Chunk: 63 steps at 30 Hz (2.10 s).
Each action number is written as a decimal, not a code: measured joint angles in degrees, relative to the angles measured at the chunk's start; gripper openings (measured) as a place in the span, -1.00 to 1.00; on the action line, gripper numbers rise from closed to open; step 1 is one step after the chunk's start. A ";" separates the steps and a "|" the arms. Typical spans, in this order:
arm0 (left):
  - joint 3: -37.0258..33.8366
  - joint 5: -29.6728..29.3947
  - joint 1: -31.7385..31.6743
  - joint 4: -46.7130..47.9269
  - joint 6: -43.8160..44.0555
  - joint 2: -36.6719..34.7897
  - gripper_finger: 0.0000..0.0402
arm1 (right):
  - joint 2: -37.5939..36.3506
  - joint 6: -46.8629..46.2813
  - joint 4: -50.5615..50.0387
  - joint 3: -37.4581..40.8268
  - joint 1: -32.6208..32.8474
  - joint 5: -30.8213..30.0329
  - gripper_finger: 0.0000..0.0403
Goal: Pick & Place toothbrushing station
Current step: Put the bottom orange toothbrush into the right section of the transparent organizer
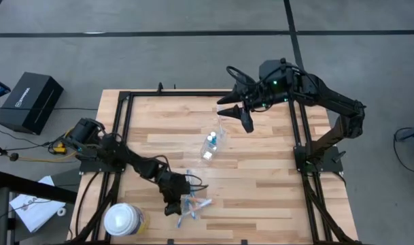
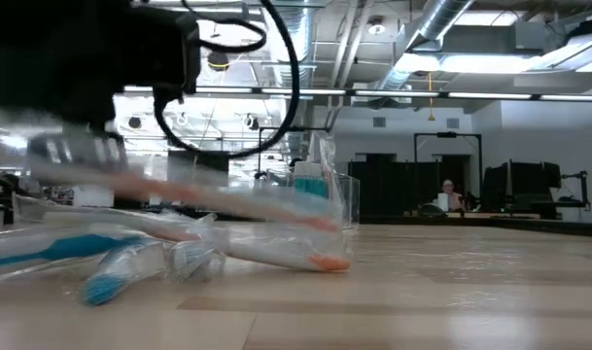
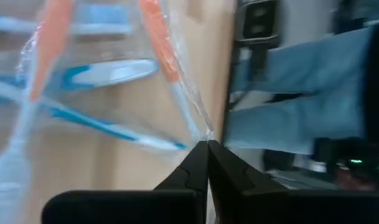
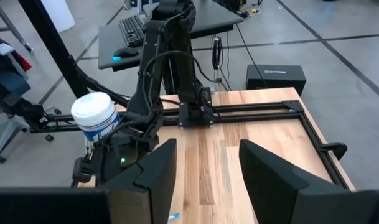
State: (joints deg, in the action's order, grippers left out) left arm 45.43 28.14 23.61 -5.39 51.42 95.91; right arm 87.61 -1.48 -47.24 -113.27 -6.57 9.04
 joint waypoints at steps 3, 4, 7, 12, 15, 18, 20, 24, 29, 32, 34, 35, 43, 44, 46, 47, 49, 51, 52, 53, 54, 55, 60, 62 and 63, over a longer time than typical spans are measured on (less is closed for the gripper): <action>0.00 2.73 -1.56 -0.98 2.66 -2.47 -1.00 | 0.02 0.20 0.02 0.00 -0.04 -0.02 -0.19; 0.00 2.99 -2.07 -1.14 2.96 -3.93 -1.00 | 0.02 0.46 0.02 0.00 -0.04 -0.03 -0.19; 0.00 3.24 -4.46 -1.23 4.25 -9.41 -1.00 | 0.02 1.50 0.05 0.00 -0.04 -0.03 -0.20; 0.00 3.91 -10.97 -0.93 9.84 -18.27 -1.00 | 0.02 3.58 0.49 0.01 -0.02 -0.06 -0.20; -0.13 6.29 -15.64 -1.07 14.30 -22.46 -1.00 | 0.02 6.59 0.59 0.02 0.18 -0.10 -0.20; -0.17 11.22 -20.56 -1.41 18.07 -25.96 -1.00 | 0.02 10.43 0.39 0.02 1.24 -1.85 -0.20; -0.17 14.10 -23.70 -2.01 20.69 -28.20 -1.00 | 0.02 13.00 -0.06 0.02 2.10 -4.37 -0.21; -0.17 16.44 -29.90 -3.53 26.19 -33.05 -1.00 | 0.02 15.74 -0.79 0.02 3.39 -8.97 -0.22; -0.22 17.37 -37.30 -8.35 34.11 -37.79 -1.00 | 0.71 19.28 -0.43 -0.02 5.62 -12.06 -0.22; -0.20 17.39 -40.53 -13.54 38.60 -38.65 -1.00 | 2.40 23.63 -0.37 0.11 7.39 -17.02 -0.23; -0.20 17.38 -41.81 -18.11 41.52 -38.64 -1.00 | 3.73 26.72 2.00 0.10 8.23 -20.51 -0.24; -0.20 17.37 -42.30 -20.36 42.86 -38.59 -1.00 | 4.14 28.07 3.19 0.10 8.64 -22.26 -0.24; -0.20 17.19 -42.79 -30.21 47.98 -36.90 -1.00 | 6.49 36.97 10.26 0.07 10.29 -30.07 -0.25; -0.20 17.13 -42.79 -30.36 48.04 -36.83 -1.00 | 6.50 37.93 10.45 0.07 10.39 -30.69 -0.25; -0.20 17.15 -43.04 -30.45 48.08 -36.50 -1.00 | 7.25 39.45 11.13 -0.15 10.69 -32.03 -0.26; -0.20 17.26 -43.33 -30.42 48.08 -36.43 -1.00 | 7.55 40.10 10.91 -0.09 10.70 -32.52 -0.27; -0.20 17.35 -43.94 -30.79 48.08 -36.48 -1.00 | 7.97 40.99 10.62 0.11 10.80 -32.90 -0.28; -0.20 17.38 -44.99 -31.08 48.08 -36.38 -1.00 | 8.15 41.80 11.49 0.02 11.33 -32.90 -0.28; -0.20 17.37 -45.67 -31.45 48.07 -36.17 -1.00 | 8.15 42.82 11.51 -0.02 11.67 -32.92 -0.27; -0.20 17.40 -46.43 -31.67 48.08 -36.10 -1.00 | 8.16 43.86 11.37 -0.02 12.20 -32.92 -0.27; -0.20 17.59 -47.23 -32.08 48.08 -36.10 -1.00 | 8.26 44.60 11.31 -0.02 12.72 -32.92 -0.27; -0.20 17.95 -47.95 -32.40 48.06 -36.16 -1.00 | 8.35 45.05 11.45 -0.02 13.11 -32.92 -0.27; -0.20 19.17 -51.84 -32.48 47.78 -36.14 -1.00 | 8.26 45.16 13.87 -0.02 13.83 -33.01 -0.28; -0.20 19.18 -52.75 -32.65 47.76 -35.88 -1.00 | 8.31 45.16 14.41 -0.02 13.75 -33.14 -0.29; -0.20 19.10 -52.90 -32.93 47.69 -35.46 -1.00 | 8.31 45.16 14.79 -0.02 13.73 -33.14 -0.30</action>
State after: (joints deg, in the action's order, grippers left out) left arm 45.23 47.24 -29.29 -38.32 99.12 60.45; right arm 95.92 43.68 -32.45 -113.30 7.16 -24.10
